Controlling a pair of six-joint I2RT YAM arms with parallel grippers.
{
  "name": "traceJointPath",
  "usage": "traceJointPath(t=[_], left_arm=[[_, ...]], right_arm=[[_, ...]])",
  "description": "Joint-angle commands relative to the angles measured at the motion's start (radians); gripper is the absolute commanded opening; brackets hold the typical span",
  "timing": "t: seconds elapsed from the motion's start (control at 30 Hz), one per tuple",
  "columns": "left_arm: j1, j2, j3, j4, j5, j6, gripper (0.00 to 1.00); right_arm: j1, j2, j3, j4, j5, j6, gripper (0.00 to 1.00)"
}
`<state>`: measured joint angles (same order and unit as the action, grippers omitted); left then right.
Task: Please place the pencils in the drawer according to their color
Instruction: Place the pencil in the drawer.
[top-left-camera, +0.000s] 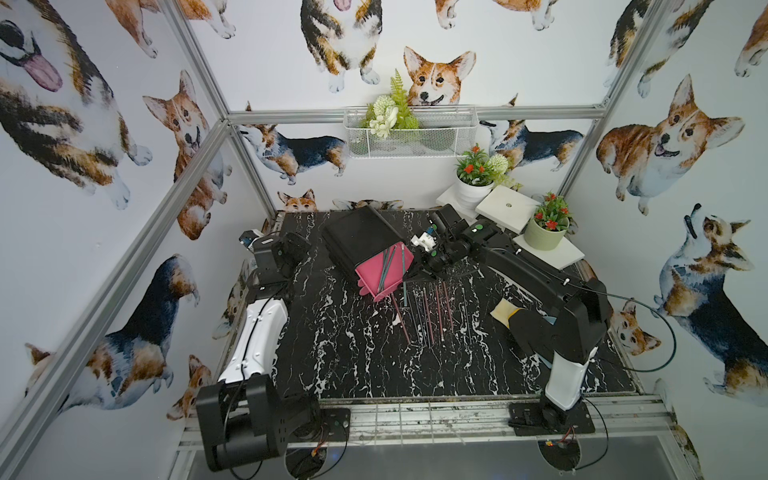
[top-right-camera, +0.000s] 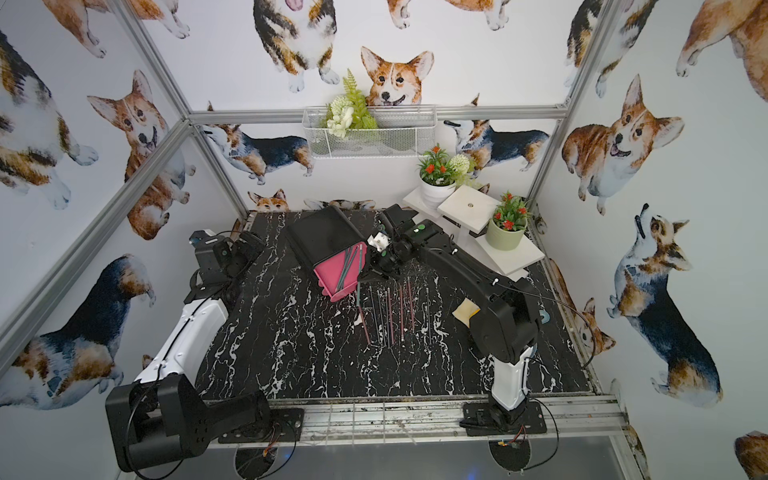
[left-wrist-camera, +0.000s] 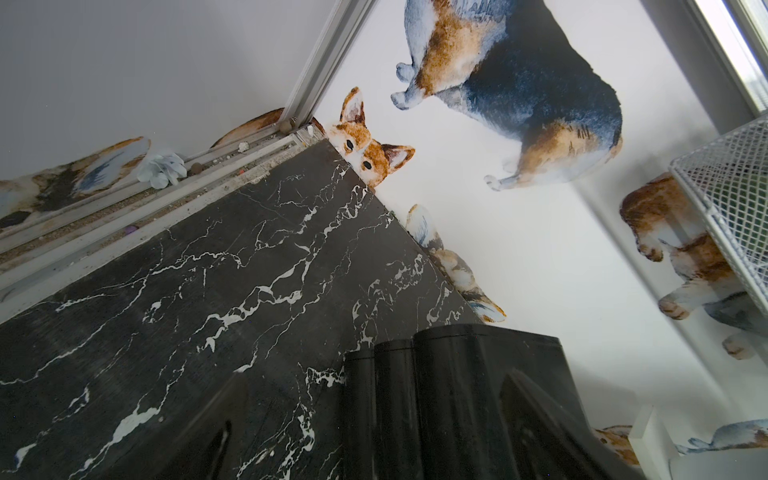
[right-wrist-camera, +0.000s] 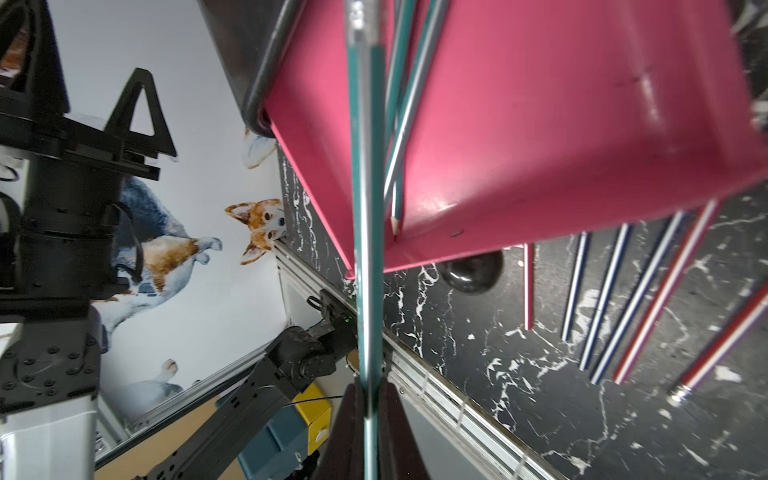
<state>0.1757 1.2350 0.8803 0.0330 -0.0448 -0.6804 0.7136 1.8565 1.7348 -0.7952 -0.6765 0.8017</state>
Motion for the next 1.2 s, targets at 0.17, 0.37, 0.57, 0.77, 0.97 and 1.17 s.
traceJointPath(t=[0.17,0.37,0.57,0.77,0.97,1.17], left_arm=[[0.002,-0.005,0.002,0.014,0.002,0.001,1.0],[0.003,-0.005,0.001,0.013,-0.001,0.001,1.0],[0.003,-0.004,-0.001,0.015,0.001,0.002,1.0],[0.004,-0.003,-0.001,0.018,0.003,0.001,1.0],[0.003,0.0,-0.003,0.022,0.003,0.001,1.0],[0.005,0.0,-0.004,0.026,0.004,0.001,1.0]], right_arm=[[0.003,0.05,-0.011,0.133,-0.075,0.115,0.0],[0.002,0.082,0.003,0.139,-0.072,0.129,0.0],[-0.005,0.099,-0.001,0.17,-0.074,0.155,0.0],[-0.011,0.124,0.022,0.17,-0.066,0.157,0.0],[-0.018,0.163,0.07,0.153,-0.054,0.159,0.0],[-0.024,0.202,0.136,0.111,-0.014,0.142,0.0]])
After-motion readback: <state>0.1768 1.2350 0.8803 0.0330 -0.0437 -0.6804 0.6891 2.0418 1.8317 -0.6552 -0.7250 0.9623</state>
